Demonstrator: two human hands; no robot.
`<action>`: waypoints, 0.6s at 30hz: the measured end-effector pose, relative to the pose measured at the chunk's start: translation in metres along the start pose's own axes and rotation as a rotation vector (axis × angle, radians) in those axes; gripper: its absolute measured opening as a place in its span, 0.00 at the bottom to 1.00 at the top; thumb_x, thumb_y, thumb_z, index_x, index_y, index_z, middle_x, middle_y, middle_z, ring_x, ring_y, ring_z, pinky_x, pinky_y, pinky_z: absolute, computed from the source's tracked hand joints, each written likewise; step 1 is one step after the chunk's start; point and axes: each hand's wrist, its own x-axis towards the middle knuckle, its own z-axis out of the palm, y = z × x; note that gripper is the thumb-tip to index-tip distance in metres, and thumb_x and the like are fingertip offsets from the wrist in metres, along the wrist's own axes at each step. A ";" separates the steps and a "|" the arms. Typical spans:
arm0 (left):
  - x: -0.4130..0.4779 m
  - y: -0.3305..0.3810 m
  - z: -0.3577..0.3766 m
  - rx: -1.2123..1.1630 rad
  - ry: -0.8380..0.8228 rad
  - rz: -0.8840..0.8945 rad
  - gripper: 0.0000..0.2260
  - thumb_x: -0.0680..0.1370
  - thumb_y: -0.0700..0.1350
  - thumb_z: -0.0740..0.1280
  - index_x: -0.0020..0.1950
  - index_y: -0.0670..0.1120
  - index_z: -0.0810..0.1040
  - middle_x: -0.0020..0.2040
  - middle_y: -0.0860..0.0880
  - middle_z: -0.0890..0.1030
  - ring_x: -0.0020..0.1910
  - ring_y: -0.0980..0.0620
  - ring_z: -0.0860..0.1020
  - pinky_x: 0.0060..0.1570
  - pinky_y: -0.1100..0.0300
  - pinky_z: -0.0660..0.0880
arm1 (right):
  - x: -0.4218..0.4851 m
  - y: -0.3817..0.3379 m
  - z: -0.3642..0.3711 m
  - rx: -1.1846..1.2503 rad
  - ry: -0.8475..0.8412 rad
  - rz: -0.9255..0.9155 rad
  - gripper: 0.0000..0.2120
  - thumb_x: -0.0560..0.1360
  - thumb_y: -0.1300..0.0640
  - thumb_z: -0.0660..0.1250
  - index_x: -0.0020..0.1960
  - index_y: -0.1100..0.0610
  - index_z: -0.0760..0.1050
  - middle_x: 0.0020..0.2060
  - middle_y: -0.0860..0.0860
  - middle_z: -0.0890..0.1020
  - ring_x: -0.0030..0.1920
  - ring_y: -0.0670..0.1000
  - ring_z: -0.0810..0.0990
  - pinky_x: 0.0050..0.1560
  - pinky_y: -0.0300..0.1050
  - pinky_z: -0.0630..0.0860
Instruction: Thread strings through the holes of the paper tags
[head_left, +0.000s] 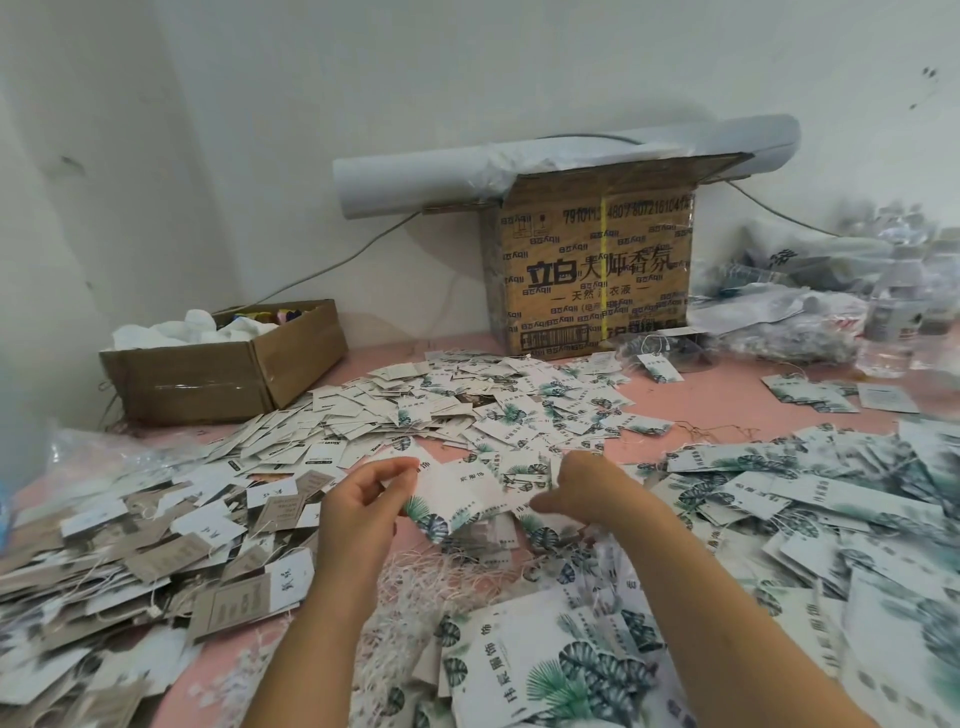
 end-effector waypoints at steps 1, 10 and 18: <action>0.000 0.000 0.000 0.010 -0.005 0.001 0.05 0.75 0.39 0.69 0.45 0.48 0.83 0.34 0.52 0.80 0.34 0.54 0.72 0.31 0.63 0.68 | 0.001 0.001 0.004 -0.044 -0.036 0.019 0.15 0.75 0.48 0.66 0.42 0.60 0.69 0.40 0.54 0.77 0.38 0.51 0.75 0.43 0.43 0.74; 0.000 0.000 0.001 0.049 -0.037 0.022 0.05 0.74 0.38 0.70 0.43 0.47 0.83 0.31 0.54 0.80 0.29 0.65 0.73 0.30 0.67 0.68 | 0.002 -0.001 0.019 -0.198 -0.035 0.098 0.20 0.70 0.44 0.71 0.48 0.57 0.68 0.37 0.49 0.73 0.44 0.52 0.76 0.44 0.45 0.74; -0.003 0.002 0.003 0.046 -0.065 0.012 0.05 0.74 0.36 0.68 0.44 0.45 0.82 0.29 0.56 0.80 0.25 0.66 0.73 0.26 0.72 0.69 | 0.002 -0.002 0.022 -0.208 0.069 0.121 0.19 0.70 0.47 0.72 0.51 0.55 0.68 0.41 0.49 0.73 0.45 0.53 0.73 0.45 0.46 0.73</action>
